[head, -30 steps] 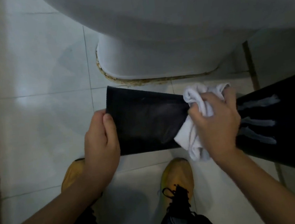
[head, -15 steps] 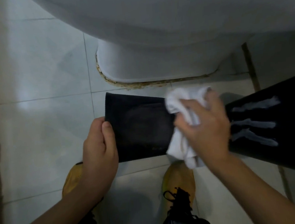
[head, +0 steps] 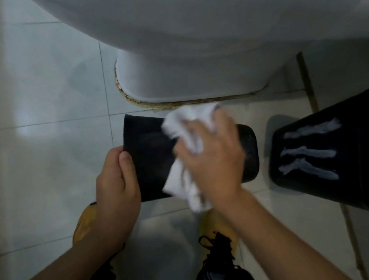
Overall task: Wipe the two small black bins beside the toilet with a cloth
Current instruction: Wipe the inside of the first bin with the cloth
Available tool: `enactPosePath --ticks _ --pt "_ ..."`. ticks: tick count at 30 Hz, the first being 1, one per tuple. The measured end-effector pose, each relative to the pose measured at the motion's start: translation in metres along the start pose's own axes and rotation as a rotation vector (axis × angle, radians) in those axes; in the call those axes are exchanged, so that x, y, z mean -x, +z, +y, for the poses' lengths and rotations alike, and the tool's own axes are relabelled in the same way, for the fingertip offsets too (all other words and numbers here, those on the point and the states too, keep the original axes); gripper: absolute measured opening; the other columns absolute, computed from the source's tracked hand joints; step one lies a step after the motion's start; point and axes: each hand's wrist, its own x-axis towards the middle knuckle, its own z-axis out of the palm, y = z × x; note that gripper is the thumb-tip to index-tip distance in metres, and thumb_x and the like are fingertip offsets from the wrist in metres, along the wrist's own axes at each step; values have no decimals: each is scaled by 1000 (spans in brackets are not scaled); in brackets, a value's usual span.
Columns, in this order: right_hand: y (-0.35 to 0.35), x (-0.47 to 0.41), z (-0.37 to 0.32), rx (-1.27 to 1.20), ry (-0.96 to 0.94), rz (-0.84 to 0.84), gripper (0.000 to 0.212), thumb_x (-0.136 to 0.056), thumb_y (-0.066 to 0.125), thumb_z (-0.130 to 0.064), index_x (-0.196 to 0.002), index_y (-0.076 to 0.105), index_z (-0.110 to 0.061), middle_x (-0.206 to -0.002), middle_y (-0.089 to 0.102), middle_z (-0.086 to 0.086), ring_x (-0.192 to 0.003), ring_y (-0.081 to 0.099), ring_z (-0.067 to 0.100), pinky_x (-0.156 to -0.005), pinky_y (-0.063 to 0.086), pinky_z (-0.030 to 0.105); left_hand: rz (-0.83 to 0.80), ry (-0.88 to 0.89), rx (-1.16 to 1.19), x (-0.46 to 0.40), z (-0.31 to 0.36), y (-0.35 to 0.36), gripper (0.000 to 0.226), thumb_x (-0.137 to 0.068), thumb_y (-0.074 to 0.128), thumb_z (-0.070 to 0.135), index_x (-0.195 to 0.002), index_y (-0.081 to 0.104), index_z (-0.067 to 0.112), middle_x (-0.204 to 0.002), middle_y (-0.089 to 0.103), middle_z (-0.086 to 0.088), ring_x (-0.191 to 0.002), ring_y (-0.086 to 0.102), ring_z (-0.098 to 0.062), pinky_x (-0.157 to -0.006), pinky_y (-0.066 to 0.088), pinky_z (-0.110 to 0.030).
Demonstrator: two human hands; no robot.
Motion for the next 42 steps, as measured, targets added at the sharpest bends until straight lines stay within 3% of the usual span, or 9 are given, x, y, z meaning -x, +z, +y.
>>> enactPosePath --ticks 3,6,12,14,23,29,35,39,42 --pt "-13 -23 59 103 294 24 33 -84 60 -38 -104 71 -15 -133 53 16 -106 55 34 -79 49 39 -15 -5 31 3 7 0 21 -104 32 17 -98 52 14 -77 55 9 -74 57 9 -57 42 -4" --pt "-18 -18 72 137 350 45 36 -85 54 -39 -104 72 -15 -132 54 15 -107 55 32 -76 44 32 -14 -27 39 1 8 1 21 -104 31 20 -100 51 15 -79 56 5 -74 57 7 -55 44 -8" --pt "2 39 -27 -69 -220 7 33 -84 63 -40 -108 75 -21 -110 44 7 -85 47 26 -61 47 33 -22 -60 69 -1 4 1 17 -104 37 10 -94 50 12 -72 55 8 -66 57 5 -51 41 -7" --pt "5 30 -33 -119 -250 -32 32 -84 62 -41 -107 75 -21 -112 41 5 -87 47 25 -63 46 30 -24 -45 75 -1 2 0 18 -105 36 9 -96 52 11 -74 57 6 -66 58 3 -53 42 -8" --pt "-6 -59 32 -133 311 -78 27 -91 60 -45 -85 70 -22 -123 58 5 -100 60 19 -69 44 28 -75 6 50 5 8 -4 23 -104 31 16 -93 50 11 -70 51 4 -65 55 3 -49 39 -7" --pt "-40 -8 16 -563 527 -147 25 -97 54 -50 -86 73 -37 -99 43 -18 -89 55 -4 -75 42 6 -82 -107 97 0 8 -13 20 -102 42 17 -121 44 23 -90 59 18 -80 59 5 -60 49 -12" --pt "-63 12 21 -811 470 -109 29 -99 59 -10 -114 72 -31 -114 54 1 -107 59 5 -95 47 21 20 381 -339 -13 33 -27 43 -87 60 6 -128 50 11 -120 52 -8 -111 46 -25 -98 36 -24" --pt "-72 16 26 -1020 528 -97 24 -95 57 -16 -104 74 -30 -120 63 6 -112 63 26 -94 53 57 -180 757 -495 -19 54 -17 46 -93 57 16 -136 52 29 -136 47 -10 -116 41 -33 -99 36 -31" --pt "-73 14 29 -1086 581 -131 21 -95 57 -15 -99 74 -25 -116 65 4 -108 64 30 -89 54 60 -307 1016 -602 -31 48 -13 28 -95 61 23 -121 69 23 -135 57 -9 -121 47 -31 -98 36 -41"
